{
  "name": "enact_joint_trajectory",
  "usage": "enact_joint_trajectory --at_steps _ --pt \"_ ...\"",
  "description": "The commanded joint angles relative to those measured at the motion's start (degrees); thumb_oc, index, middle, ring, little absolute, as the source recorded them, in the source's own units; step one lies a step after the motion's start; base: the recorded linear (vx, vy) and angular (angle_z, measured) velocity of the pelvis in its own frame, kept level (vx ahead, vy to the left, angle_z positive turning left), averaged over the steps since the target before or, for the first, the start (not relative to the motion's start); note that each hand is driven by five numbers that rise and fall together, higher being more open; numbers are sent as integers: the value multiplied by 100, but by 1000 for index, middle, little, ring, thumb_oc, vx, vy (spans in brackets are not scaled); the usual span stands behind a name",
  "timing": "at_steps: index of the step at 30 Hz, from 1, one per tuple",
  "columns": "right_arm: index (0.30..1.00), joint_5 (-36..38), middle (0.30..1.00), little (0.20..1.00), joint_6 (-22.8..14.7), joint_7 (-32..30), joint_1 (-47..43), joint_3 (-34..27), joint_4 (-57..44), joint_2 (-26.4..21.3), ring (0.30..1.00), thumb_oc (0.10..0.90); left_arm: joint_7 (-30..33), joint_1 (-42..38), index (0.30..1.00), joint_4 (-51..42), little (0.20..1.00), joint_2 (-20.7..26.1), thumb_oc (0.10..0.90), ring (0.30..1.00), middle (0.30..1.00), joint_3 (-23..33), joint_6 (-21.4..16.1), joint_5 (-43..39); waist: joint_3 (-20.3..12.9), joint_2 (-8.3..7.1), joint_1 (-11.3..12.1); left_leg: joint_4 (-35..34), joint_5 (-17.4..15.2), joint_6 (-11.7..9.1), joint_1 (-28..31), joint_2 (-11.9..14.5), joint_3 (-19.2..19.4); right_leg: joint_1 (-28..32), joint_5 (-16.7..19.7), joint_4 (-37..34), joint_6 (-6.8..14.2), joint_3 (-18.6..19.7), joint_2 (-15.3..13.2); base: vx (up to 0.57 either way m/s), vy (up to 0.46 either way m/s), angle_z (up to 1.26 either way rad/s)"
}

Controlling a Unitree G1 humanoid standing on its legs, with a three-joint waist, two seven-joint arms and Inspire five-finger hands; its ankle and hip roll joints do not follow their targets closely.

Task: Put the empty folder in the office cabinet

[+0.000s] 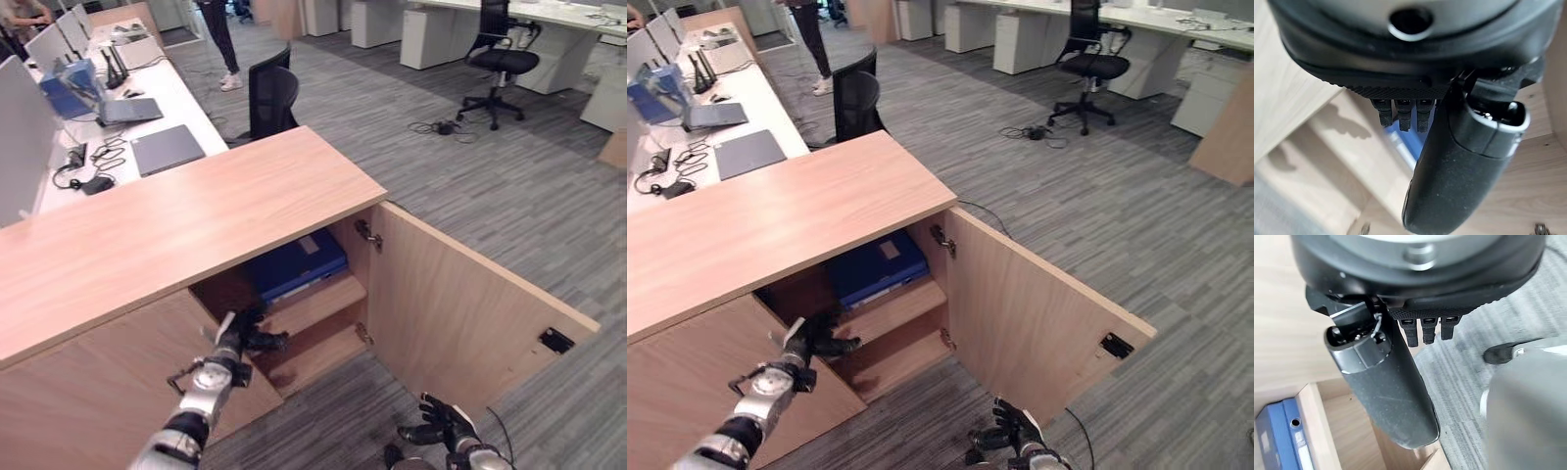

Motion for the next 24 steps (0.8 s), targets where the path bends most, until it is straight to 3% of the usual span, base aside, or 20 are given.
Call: enact_joint_trajectory --at_steps 1,7,16,20,21,24 --pt "900 202 900 900 -412 120 -10 -151 -464 59 900 800 491 -671 900 408 900 1266 800 900 900 726 -432 22 -469 -282 3 12 182 -173 -285 90 -57 267 -906 540 598 -90 -479 30 167 0" --pt "900 385 900 900 -427 148 109 -337 -394 116 900 800 533 -1081 900 737 900 1709 800 900 900 868 -411 25 -523 -441 -59 9 -3 -31 -284 -117 62 92 -791 694 835 0 -724 14 156 -4" --pt "900 448 900 900 -440 137 -23 -398 -249 193 900 800 597 -1033 900 733 900 1929 800 900 900 1090 -449 30 -456 -549 51 12 -176 86 -246 -256 203 -131 -501 862 845 15 -848 13 93 -15" --pt "900 466 900 900 -461 96 -148 -403 -229 297 900 800 632 -718 900 171 900 1526 800 900 900 1106 -561 -110 -387 -574 186 24 -241 145 -254 -287 204 -238 -450 1015 845 -205 -880 -15 6 1" --pt "900 444 900 900 -451 38 -227 -441 -207 365 900 800 583 -303 900 -363 900 1059 800 900 900 1093 -640 -282 -309 -574 299 35 -264 183 -266 -298 207 -318 -428 1195 845 -455 -896 -57 4 3" --pt "900 395 900 900 -424 -58 -370 -575 -131 472 900 800 382 458 900 -1002 900 283 800 900 900 875 -643 -361 -172 -537 533 56 -309 251 -258 -326 307 -436 -398 1509 845 -1345 -1049 -69 39 -8"
